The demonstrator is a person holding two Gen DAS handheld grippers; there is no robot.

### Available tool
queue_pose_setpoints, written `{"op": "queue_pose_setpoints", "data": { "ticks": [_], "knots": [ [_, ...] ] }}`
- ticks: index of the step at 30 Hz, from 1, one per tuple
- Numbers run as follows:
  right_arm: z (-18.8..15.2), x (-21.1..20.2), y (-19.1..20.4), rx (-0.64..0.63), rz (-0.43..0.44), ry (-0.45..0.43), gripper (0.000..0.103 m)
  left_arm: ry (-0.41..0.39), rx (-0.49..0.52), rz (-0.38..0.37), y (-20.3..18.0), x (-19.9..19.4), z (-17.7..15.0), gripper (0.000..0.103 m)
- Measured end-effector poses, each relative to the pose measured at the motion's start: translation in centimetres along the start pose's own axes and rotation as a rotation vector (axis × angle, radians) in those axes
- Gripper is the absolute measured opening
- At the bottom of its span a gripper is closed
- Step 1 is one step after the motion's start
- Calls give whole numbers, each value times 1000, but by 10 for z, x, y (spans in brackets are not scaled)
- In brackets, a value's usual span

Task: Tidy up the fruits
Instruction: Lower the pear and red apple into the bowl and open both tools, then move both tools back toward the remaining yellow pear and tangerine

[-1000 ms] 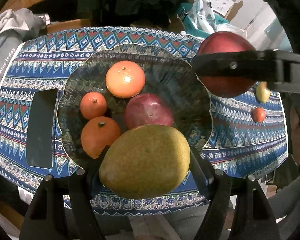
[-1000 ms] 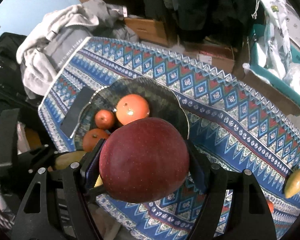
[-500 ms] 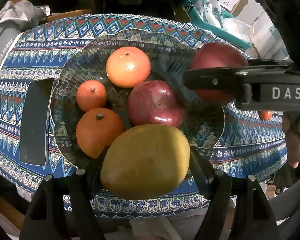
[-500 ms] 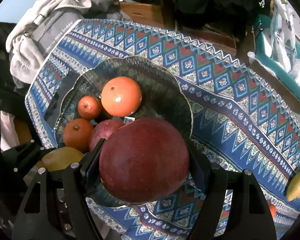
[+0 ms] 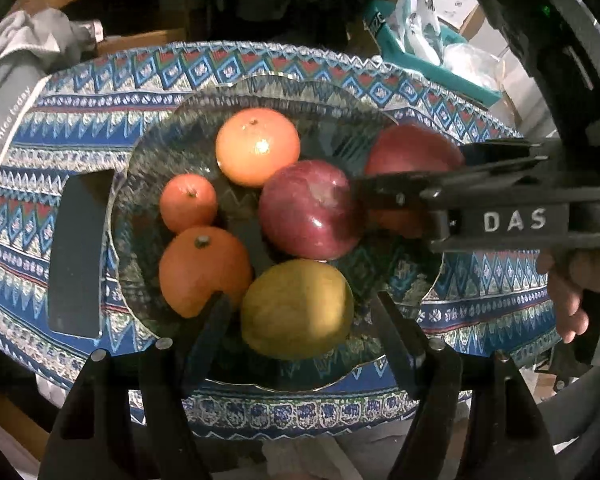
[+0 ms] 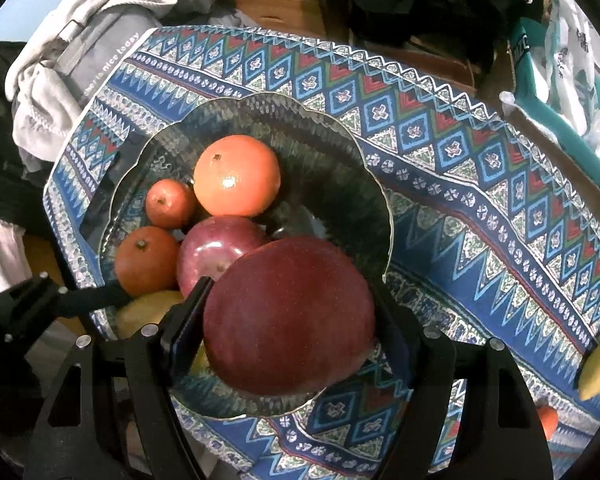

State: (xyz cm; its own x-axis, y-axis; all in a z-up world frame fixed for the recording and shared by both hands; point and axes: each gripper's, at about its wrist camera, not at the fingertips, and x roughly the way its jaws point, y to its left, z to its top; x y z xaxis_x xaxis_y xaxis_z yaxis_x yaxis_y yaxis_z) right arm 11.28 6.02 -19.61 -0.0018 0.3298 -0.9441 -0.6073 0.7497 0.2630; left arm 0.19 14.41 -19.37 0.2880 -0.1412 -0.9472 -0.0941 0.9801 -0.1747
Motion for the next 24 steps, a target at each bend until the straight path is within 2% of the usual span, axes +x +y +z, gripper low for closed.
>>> {"op": "queue_pose_setpoints", "data": {
  "ticks": [11,19,24],
  "knots": [
    [8,-42,-5,34,0,-129,79,-12,-26,-2,4,-6,2,75],
    [4,-67,-6,46,-4,-177,79,-41,-25,-5,1,-17,6,75],
    [-2,-85,-5,35,-29,-210,79,-81,-11,19,-3,-27,10,75]
  ]
}}
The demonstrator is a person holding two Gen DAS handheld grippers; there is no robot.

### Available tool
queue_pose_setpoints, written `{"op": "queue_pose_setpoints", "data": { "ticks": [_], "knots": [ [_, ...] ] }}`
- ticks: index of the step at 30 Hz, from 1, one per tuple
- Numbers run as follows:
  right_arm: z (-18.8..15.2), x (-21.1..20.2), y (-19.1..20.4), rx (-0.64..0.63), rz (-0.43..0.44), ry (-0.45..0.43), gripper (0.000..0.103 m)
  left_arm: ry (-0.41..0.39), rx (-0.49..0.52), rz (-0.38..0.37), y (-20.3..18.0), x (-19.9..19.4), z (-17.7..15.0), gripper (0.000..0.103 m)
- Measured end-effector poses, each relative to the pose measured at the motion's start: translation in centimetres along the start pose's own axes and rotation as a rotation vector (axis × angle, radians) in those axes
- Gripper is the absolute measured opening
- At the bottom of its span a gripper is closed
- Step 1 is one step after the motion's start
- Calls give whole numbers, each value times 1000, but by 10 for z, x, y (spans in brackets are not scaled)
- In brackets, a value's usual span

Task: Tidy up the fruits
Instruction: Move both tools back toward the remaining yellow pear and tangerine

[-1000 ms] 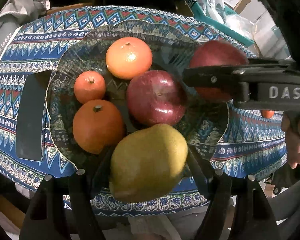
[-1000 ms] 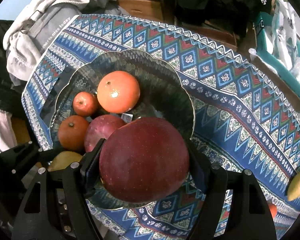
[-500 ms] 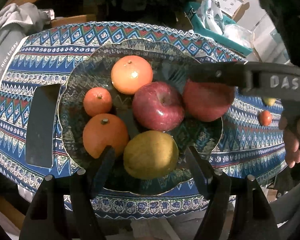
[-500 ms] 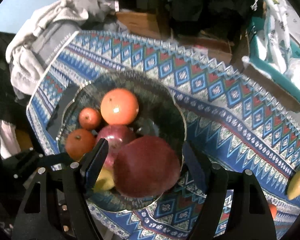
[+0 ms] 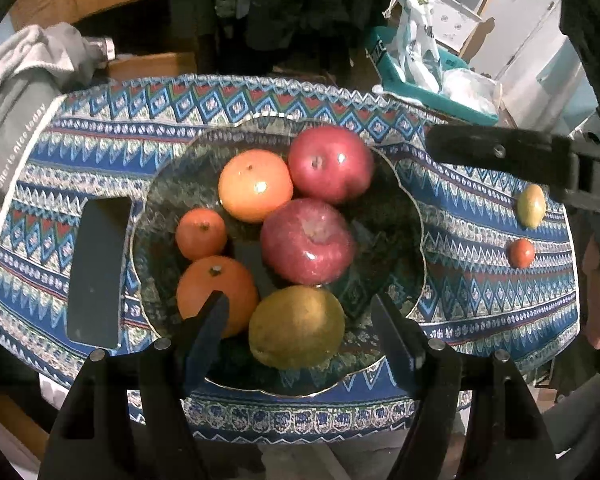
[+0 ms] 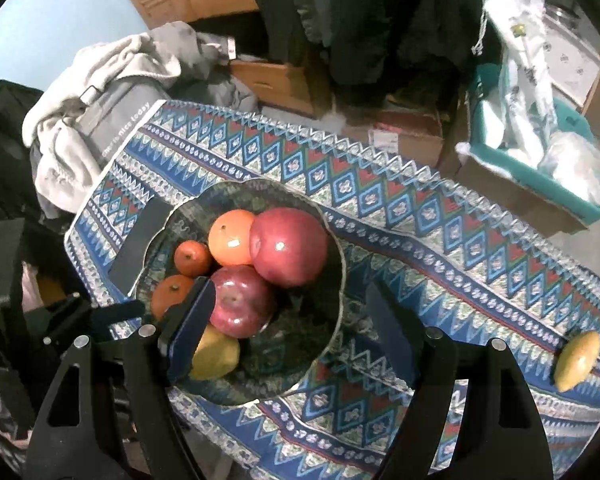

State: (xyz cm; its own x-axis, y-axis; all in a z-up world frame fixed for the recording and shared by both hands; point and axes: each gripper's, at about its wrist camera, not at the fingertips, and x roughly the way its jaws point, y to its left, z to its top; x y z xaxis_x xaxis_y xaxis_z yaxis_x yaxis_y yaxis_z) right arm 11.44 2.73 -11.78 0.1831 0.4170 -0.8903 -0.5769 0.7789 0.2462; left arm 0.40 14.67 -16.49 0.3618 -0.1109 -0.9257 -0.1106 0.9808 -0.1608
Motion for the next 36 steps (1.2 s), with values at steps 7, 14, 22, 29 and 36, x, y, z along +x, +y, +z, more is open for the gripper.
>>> {"op": "queue_pose_setpoints", "data": {
  "ticks": [7,14,22,29,36],
  "knots": [
    [-7,-28,1,-41,-87,-49,79,-64,31,29,-9,-19,6,79],
    [-17,-53,-1,-62,-132,-85,81,-116,65,46,-21,-34,11,79],
    [-30,-82,-10,-68,-168,-130,81,-164,90,43,-37,-49,18,79],
    [-44,-108,-24,-52,-180,-166,81,-197,115,38,-55,-61,20,80],
    [-59,-126,-44,-31,-210,-186,81,-207,163,27,-80,-65,24,80]
  ]
}}
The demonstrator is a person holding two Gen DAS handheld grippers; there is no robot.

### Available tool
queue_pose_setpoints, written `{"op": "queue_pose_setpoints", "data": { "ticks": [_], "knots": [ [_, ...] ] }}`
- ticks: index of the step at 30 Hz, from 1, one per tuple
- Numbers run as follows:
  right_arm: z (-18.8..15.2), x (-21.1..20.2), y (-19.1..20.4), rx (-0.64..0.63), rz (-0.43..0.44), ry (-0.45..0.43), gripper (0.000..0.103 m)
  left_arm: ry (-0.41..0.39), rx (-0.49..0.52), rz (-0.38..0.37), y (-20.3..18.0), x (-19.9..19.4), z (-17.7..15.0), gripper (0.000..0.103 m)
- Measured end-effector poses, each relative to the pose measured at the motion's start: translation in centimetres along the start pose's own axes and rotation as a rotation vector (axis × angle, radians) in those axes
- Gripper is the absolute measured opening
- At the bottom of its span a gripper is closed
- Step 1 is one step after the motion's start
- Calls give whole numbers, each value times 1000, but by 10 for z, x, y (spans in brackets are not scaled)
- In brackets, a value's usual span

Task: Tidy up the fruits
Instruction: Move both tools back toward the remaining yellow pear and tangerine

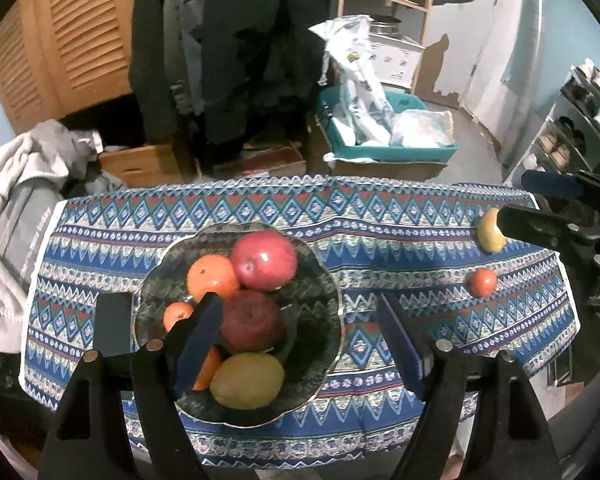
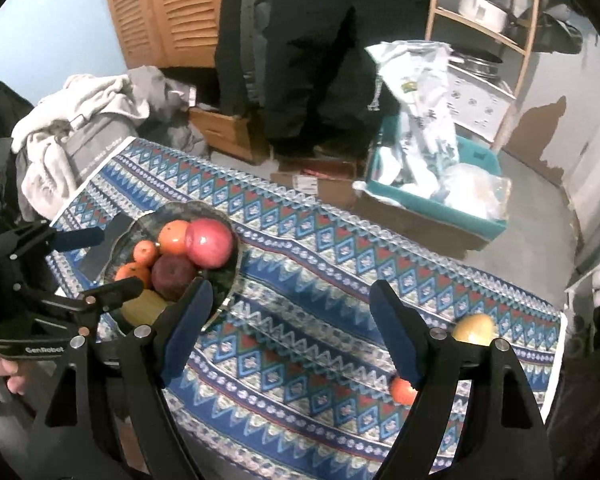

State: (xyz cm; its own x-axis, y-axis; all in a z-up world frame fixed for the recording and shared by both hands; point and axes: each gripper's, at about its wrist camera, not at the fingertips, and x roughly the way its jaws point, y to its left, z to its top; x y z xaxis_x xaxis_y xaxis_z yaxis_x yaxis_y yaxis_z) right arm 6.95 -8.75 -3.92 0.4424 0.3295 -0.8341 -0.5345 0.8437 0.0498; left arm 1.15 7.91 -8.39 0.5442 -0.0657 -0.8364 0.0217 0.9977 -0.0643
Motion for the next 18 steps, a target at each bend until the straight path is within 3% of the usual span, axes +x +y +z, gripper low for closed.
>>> {"op": "queue_pose_setpoints", "data": {
  "ticks": [18],
  "knots": [
    [-45,-17,-85,139,-56,13,82,28,95,-36,-70,11,19,80]
  ]
}}
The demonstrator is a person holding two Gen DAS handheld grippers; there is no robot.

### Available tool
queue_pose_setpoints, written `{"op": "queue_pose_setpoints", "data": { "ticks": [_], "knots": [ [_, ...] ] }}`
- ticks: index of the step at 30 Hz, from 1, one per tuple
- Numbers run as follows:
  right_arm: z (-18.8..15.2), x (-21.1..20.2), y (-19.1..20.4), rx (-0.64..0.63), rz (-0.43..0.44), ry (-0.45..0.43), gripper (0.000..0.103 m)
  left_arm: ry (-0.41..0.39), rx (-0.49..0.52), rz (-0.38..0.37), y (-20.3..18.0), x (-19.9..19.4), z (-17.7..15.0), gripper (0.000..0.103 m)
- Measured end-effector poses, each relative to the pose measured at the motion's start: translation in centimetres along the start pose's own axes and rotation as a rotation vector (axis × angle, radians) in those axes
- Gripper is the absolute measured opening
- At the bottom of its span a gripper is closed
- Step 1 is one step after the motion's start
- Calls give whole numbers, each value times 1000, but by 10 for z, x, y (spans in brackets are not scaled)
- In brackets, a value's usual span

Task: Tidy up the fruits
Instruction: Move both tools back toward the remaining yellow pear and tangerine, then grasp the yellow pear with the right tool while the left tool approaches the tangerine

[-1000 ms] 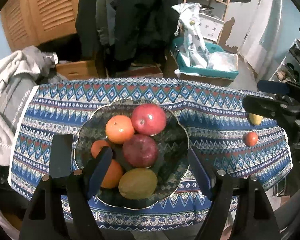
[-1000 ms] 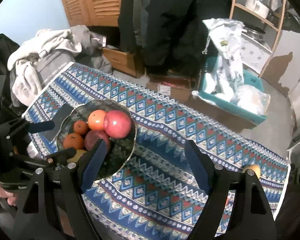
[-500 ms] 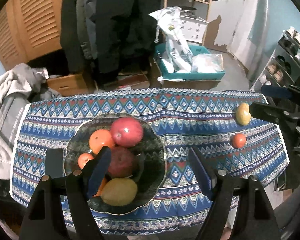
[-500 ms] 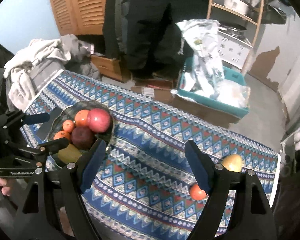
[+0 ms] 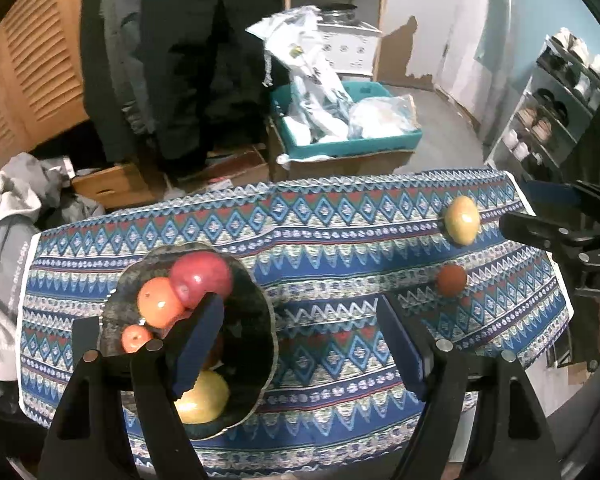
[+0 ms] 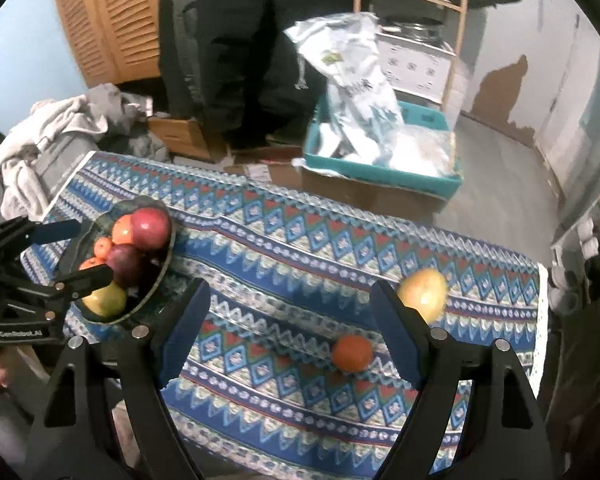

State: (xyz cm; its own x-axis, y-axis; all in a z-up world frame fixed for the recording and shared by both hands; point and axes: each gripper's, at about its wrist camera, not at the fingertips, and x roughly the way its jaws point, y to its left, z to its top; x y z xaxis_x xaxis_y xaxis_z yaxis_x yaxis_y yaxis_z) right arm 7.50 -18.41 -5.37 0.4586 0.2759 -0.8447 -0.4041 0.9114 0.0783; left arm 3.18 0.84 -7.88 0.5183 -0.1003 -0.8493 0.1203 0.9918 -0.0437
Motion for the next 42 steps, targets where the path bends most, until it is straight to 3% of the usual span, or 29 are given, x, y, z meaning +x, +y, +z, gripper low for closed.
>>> {"op": "queue_pose_setpoints", "data": {
  "ticks": [20,27,33,42],
  "knots": [
    [-18,30,-101,101,-51,119,82,75,109,-49,-58,37,30,81],
    [-14,67,-121,100,-32,185,82,106,111,-69,-64,66,55,85],
    [-20,109,-141,171,-28,256,82,126,131,-85,-70,93,71,85],
    [-23,150,-166,253,-19,298,82,174,167,-93,-82,145,75,85]
  ]
}}
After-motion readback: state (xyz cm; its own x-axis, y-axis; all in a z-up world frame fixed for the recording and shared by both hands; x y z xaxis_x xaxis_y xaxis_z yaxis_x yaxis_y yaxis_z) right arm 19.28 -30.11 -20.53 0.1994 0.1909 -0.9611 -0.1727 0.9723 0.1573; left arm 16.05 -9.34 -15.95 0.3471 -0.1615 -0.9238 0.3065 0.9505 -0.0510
